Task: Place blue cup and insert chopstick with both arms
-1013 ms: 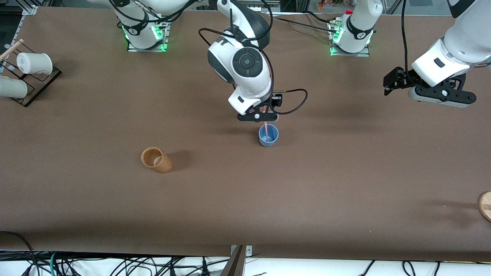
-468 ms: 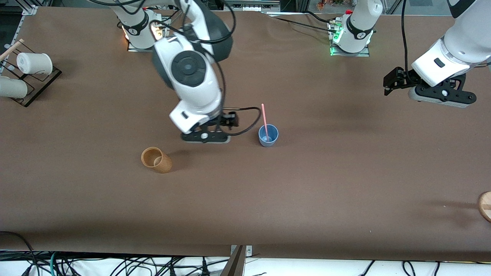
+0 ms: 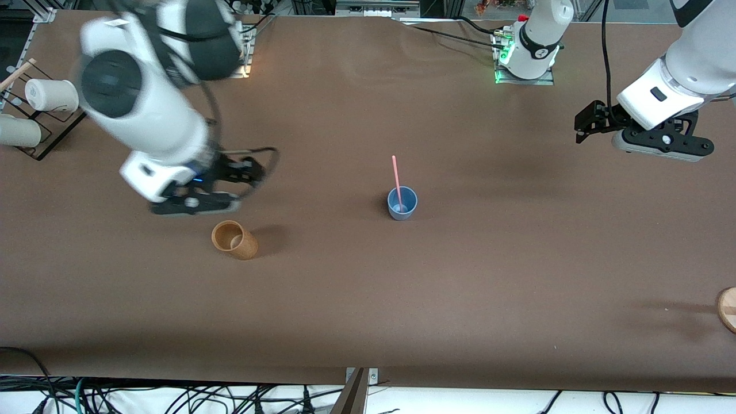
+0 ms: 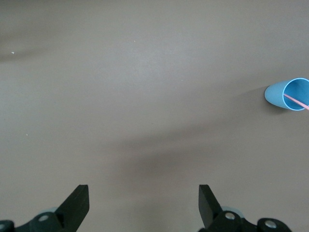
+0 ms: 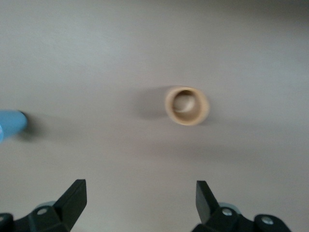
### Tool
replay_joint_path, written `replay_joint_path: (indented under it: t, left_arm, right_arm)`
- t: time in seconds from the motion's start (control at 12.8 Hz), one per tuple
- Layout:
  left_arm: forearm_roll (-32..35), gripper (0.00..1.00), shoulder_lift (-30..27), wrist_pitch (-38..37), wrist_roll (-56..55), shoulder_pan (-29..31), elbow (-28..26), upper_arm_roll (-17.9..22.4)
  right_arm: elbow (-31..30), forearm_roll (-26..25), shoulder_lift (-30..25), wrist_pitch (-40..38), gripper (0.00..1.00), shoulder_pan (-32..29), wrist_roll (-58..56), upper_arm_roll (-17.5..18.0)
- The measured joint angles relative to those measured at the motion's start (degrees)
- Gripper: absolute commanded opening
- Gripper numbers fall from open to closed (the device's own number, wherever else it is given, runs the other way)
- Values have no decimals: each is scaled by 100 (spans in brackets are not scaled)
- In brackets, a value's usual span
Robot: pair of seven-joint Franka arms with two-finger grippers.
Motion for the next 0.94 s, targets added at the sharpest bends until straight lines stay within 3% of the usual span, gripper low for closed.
replay_joint_path:
  t: [0.31, 0.55, 0.7, 0.94]
  left_arm:
    - [0, 100, 2, 3, 0, -2, -3, -1]
    - [0, 100, 9, 49, 0, -1, -4, -1]
    - [0, 100, 12, 70, 0, -2, -3, -1]
    - [0, 100, 12, 70, 0, -1, -3, -1]
  right_arm:
    - [-1376, -296, -1489, -98, 100, -955, -1267, 43]
    - [-2065, -662, -2256, -79, 100, -1534, -1333, 675]
    - [-2178, -705, -2395, -61, 100, -1566, -1285, 878]
    - [-2155, -706, -2319, -33, 100, -1597, -1281, 891]
